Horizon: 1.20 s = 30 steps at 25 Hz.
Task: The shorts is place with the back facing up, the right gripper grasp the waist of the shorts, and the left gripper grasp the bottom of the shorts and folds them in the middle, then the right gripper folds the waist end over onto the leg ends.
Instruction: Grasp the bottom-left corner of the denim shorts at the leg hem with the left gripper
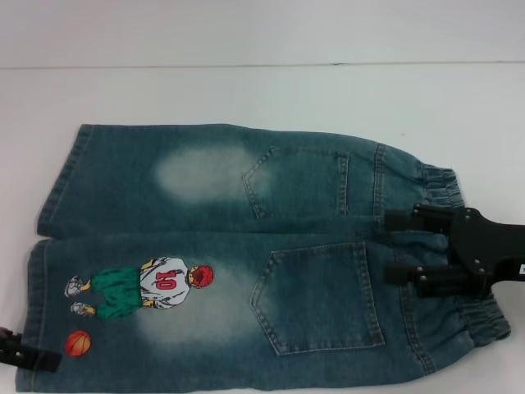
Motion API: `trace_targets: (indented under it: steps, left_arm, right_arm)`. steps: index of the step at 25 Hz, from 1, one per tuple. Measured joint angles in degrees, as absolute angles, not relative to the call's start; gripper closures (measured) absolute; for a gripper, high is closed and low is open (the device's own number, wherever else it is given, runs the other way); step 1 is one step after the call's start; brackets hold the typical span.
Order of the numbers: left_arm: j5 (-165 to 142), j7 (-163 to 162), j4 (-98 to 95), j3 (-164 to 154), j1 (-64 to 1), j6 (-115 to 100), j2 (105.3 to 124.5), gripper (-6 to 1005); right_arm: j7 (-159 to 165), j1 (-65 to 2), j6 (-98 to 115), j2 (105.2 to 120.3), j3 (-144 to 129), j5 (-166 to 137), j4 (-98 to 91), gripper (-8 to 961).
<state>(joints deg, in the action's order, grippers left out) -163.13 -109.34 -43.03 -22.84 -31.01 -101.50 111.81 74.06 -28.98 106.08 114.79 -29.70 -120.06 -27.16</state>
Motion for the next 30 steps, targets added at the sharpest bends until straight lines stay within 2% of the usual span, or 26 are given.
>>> trace_targets:
  steps: [30]
  left_arm:
    - [-162.1,-109.4,-44.3,-22.8,-33.1,-103.7,111.28,158]
  right_arm:
    - [74.1,-29.2,106.0,114.61,-29.5,-120.1,-27.2,11]
